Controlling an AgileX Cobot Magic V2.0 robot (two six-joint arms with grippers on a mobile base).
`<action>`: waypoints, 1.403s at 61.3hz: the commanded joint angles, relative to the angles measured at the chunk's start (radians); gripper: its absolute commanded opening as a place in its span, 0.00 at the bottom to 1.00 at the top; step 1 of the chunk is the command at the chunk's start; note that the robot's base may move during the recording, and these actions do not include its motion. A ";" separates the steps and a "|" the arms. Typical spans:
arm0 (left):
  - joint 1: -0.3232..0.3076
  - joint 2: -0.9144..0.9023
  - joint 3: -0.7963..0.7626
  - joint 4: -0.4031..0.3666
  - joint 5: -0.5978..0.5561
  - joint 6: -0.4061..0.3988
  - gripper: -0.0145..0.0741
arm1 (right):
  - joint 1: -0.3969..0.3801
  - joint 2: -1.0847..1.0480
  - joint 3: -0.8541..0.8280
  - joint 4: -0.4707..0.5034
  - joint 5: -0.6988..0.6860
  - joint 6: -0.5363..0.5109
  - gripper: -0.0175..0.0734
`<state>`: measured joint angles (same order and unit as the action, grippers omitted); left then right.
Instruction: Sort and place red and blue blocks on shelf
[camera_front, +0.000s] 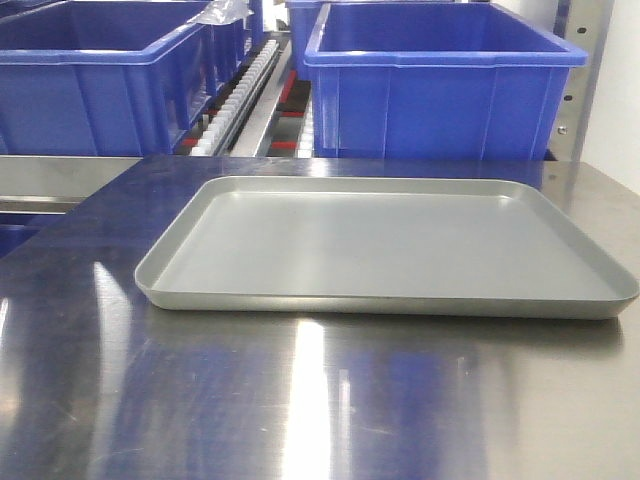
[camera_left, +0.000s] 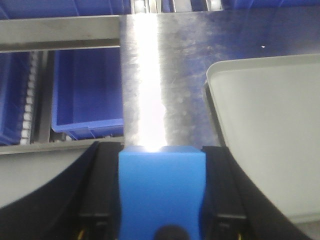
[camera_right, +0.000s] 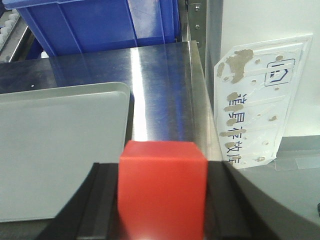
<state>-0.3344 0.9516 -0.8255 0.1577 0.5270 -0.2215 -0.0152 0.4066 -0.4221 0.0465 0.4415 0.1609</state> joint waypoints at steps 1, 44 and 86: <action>-0.001 -0.100 0.050 0.017 -0.099 0.000 0.31 | -0.006 0.002 -0.029 -0.004 -0.093 -0.002 0.26; -0.001 -0.523 0.344 0.028 -0.066 -0.012 0.31 | -0.006 0.002 -0.029 -0.004 -0.093 -0.002 0.26; -0.001 -0.524 0.345 0.043 -0.066 -0.012 0.31 | -0.006 0.002 -0.029 -0.004 -0.093 -0.002 0.26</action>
<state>-0.3344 0.4226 -0.4502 0.1930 0.5326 -0.2249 -0.0152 0.4066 -0.4221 0.0465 0.4415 0.1609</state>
